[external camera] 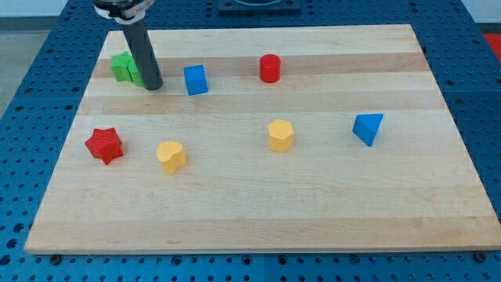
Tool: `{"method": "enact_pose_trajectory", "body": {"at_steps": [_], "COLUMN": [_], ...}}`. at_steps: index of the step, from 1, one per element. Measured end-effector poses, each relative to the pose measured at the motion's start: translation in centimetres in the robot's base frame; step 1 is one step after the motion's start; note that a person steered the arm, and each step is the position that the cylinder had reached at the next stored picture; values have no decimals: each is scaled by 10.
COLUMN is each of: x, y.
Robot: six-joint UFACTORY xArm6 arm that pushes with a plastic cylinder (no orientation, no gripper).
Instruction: Move the yellow heart parallel below the blue triangle
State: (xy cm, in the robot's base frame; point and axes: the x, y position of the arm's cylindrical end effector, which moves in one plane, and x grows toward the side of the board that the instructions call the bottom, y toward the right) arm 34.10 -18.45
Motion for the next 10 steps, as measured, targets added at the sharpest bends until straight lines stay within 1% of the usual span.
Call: {"method": "enact_pose_trajectory", "body": {"at_steps": [1, 2, 3, 4, 5, 6, 7, 10], "x": [0, 69, 99, 101, 158, 162, 156, 155], "y": [0, -1, -1, -1, -13, -13, 13, 132]}}
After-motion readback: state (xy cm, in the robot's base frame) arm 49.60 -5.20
